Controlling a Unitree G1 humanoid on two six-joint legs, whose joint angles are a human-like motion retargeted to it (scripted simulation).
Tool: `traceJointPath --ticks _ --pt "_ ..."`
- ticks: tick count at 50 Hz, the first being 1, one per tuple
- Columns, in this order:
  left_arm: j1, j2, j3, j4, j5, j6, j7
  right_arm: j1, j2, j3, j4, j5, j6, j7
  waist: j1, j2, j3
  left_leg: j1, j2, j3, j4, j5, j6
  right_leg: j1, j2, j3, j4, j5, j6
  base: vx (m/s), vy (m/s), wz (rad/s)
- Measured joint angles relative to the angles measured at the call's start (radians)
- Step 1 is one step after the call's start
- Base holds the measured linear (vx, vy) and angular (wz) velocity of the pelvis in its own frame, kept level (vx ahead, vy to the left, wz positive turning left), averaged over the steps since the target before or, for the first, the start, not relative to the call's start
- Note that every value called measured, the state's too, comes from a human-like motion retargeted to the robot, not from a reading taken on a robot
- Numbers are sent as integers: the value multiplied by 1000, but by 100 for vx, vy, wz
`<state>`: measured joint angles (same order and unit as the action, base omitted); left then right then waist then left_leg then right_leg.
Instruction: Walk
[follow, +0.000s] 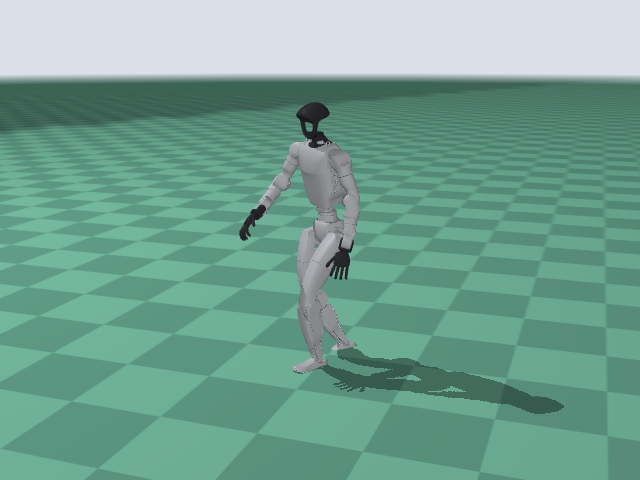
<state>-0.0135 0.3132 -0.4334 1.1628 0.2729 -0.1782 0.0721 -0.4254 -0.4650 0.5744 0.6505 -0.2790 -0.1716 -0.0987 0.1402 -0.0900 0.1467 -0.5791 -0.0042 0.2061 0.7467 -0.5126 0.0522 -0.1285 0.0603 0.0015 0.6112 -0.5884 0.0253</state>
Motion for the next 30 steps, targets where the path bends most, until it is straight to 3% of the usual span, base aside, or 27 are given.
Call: traceJointPath --ticks 6,11,13,15,18,21,27,30 --pt "-18 -2 -3 -10 -14 -4 27 82 31 41 65 -35 1 47 -26 -80 -22 44 -114 5 -74 23 32 -5 -87 24 248 -70 39 0 1 -7" --pt "-87 11 -39 -46 -17 -11 52 218 86 89 213 -82 8 140 -79 -196 -7 204 -287 3 -160 28 89 -92 -259 51 672 140 159 1 5 15" --pt "-128 22 -52 -74 -22 -13 58 265 95 97 272 -107 15 176 -103 -200 2 296 -320 -19 -245 34 100 -164 -295 58 809 208 165 1 6 7" --pt "-155 25 -65 -98 -24 -17 69 326 98 99 319 -121 26 197 -138 -205 10 361 -344 -32 -256 14 103 -227 -336 62 902 192 145 1 6 9" --pt "-219 35 -65 -134 -45 -15 75 391 89 71 381 -121 34 216 -176 -161 24 505 -333 -74 -373 20 93 -337 -330 53 865 133 93 2 4 1" --pt "-275 31 -63 -158 -61 -20 81 450 79 31 425 -99 43 222 -197 -95 36 638 -289 -112 -495 28 78 -410 -275 24 663 86 62 0 0 0" --pt "-325 24 -76 -184 -47 -47 69 535 82 -23 451 -60 57 221 -200 12 15 766 -182 -131 -593 5 48 -443 -106 25 84 117 88 0 0 0" --pt "-312 11 -89 -177 -36 -56 63 554 92 -19 442 -59 52 223 -191 10 11 784 -172 -127 -489 -39 33 -439 -89 39 61 128 93 -2 -6 4"
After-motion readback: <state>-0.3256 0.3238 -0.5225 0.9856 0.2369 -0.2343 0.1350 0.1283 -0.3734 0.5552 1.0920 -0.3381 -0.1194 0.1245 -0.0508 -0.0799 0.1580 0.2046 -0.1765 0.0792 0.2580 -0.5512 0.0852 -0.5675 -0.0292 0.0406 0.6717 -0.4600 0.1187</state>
